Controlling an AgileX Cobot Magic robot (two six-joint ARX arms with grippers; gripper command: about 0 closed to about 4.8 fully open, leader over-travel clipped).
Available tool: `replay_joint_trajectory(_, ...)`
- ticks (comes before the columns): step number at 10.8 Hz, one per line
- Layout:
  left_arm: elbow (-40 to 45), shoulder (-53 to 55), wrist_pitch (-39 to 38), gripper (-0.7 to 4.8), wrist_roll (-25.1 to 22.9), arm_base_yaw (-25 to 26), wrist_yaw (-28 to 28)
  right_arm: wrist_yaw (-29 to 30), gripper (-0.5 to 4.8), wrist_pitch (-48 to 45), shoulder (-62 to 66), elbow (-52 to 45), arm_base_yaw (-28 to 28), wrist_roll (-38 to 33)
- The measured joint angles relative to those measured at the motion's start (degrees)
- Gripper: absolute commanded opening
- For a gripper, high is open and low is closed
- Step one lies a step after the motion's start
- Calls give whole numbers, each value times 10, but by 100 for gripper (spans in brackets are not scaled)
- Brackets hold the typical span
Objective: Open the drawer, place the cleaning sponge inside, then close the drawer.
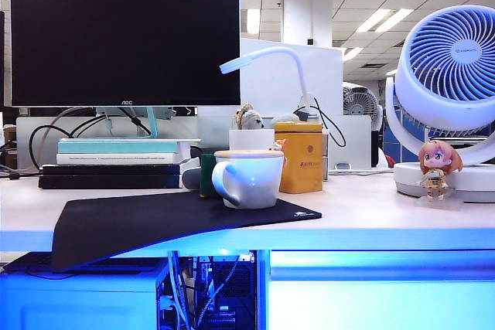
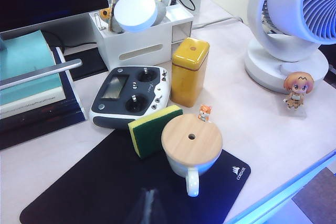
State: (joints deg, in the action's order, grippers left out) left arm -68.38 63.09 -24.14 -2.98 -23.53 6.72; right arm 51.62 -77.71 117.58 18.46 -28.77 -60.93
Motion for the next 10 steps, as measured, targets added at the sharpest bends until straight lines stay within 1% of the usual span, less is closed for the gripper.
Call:
replay_joint_trajectory(3, 0, 0, -2, -5, 0, 0, 0, -3, 479, -2, 30, 33, 0, -1)
replay_joint_trajectory(9, 0, 0, -24, -5, 0, 0, 0, -4, 479, 24, 31, 72, 0, -1)
replay_joint_trajectory(10, 0, 0, -26, -5, 0, 0, 18, -4, 479, 25, 31, 73, 1, 3)
